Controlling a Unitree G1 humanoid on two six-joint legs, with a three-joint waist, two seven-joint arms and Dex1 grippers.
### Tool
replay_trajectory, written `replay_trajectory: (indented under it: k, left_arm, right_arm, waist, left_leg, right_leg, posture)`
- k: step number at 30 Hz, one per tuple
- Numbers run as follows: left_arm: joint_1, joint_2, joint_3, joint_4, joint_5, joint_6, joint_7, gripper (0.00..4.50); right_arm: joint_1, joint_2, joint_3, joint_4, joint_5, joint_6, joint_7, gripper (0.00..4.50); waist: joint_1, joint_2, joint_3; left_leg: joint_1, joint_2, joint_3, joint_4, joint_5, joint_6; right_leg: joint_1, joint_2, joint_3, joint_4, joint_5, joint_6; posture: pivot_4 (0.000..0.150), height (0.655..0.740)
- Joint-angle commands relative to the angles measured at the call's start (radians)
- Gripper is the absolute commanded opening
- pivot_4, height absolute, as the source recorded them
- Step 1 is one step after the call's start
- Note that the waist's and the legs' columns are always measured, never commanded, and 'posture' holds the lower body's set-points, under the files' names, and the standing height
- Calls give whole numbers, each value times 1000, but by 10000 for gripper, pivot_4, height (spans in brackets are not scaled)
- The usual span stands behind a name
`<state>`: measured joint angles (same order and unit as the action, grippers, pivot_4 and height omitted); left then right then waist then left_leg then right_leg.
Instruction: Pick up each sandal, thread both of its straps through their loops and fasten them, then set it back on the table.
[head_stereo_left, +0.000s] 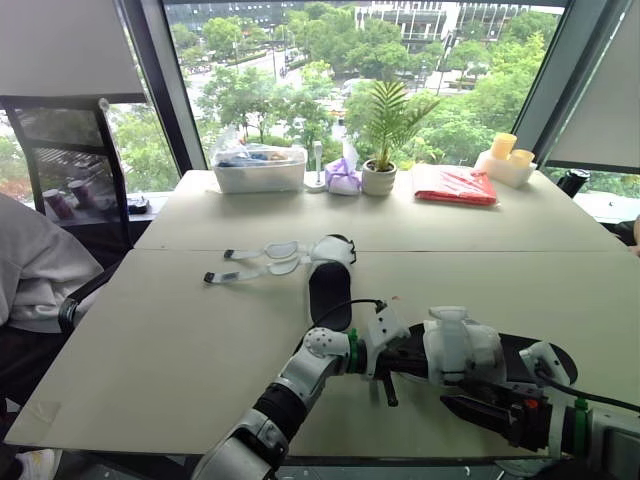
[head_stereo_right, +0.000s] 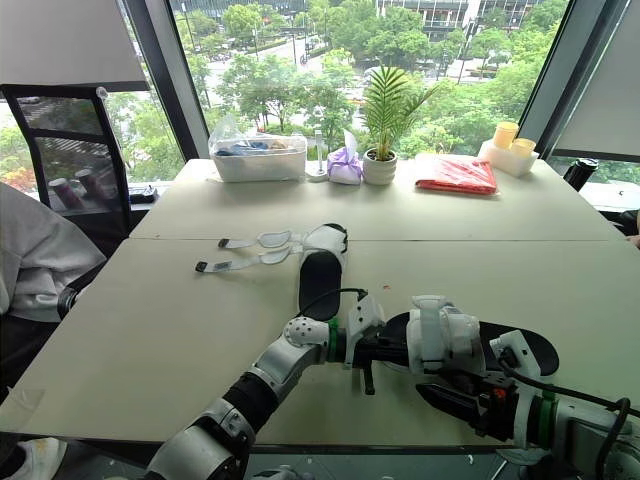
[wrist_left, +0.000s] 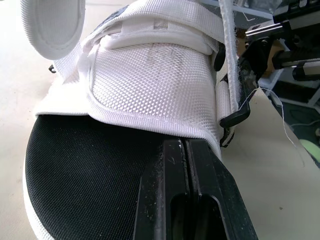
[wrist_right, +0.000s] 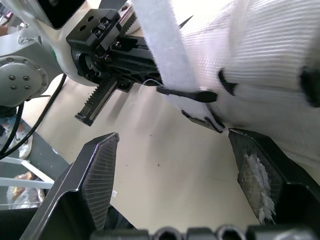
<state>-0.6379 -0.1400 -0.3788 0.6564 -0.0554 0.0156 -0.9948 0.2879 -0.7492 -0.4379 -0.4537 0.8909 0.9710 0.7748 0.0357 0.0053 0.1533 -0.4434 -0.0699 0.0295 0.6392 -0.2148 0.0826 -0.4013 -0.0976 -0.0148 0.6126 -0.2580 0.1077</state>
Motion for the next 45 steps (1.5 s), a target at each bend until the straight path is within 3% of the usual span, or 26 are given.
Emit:
replay_trajectory:
  k: [1, 9, 23, 26, 30, 31, 34, 35, 45]
  left_arm:
    - [5, -1, -5, 9, 9, 11, 7, 0]
    - [1, -2, 0, 13, 9, 14, 6, 0]
    - [3, 0, 2, 10, 9, 25, 3, 0]
    - [3, 0, 1, 9, 9, 27, 1, 0]
    - [4, -2, -1, 11, 10, 23, -1, 0]
    - [4, -2, -2, 11, 11, 22, -2, 0]
    - [7, 0, -3, 10, 13, 17, -2, 0]
    - [8, 1, -3, 10, 13, 14, -1, 0]
    - [51, -12, 25, -48, -27, 57, 37, 0]
  right_arm:
    - [-40, 26, -8, -25, 37, -18, -23, 37565]
    - [-45, 62, -15, -25, 52, -20, -55, 561]
    - [77, 47, -40, -98, 125, 7, -47, 561]
    - [105, 47, -47, -123, 145, 9, -56, 9562]
    - [128, 51, -53, -131, 135, -13, -71, 28772]
    - [131, 52, -55, -128, 127, -23, -73, 28772]
    - [153, 41, -69, -122, 102, -50, -59, 38955]
    - [159, 39, -75, -123, 98, -55, -59, 44272]
    - [113, 26, -89, -105, 90, -79, -77, 44272]
  waist:
    - [-1, 0, 0]
    - [2, 0, 0]
    - [2, 0, 0]
    - [3, 0, 0]
    - [3, 0, 0]
    - [3, 0, 0]
    - [4, 0, 0]
    - [4, 0, 0]
    - [3, 0, 0]
  left_leg:
    - [0, 0, 0, 0, 0, 0]
    - [-1, 0, 0, 0, 0, 0]
    - [-1, 0, 0, -1, 0, 0]
    - [-1, 0, 0, 0, 0, 0]
    - [-1, 0, 0, -1, 0, 0]
    - [-1, 0, 0, -1, 0, 0]
    - [-1, 0, 0, -1, 0, 0]
    - [-1, 0, 0, -1, 0, 0]
    - [-1, 0, 0, -1, 0, 0]
  right_leg:
    - [0, 0, 0, 0, 0, 0]
    - [-1, 0, 0, 0, 0, 0]
    - [-1, 0, 0, 0, 0, 0]
    - [-1, 0, 0, 0, 0, 0]
    - [-1, 0, 0, 0, 0, 0]
    - [-1, 0, 0, 0, 0, 0]
    - [-1, 0, 0, 0, 0, 0]
    - [-1, 0, 0, 0, 0, 0]
    - [-1, 0, 0, 0, 0, 0]
  posture:
    - [1500, 7388]
    - [1500, 7388]
    - [1500, 7388]
    - [1500, 7388]
    - [1500, 7388]
    - [1500, 7388]
    - [1500, 7388]
    - [1500, 7388]
    - [1500, 7388]
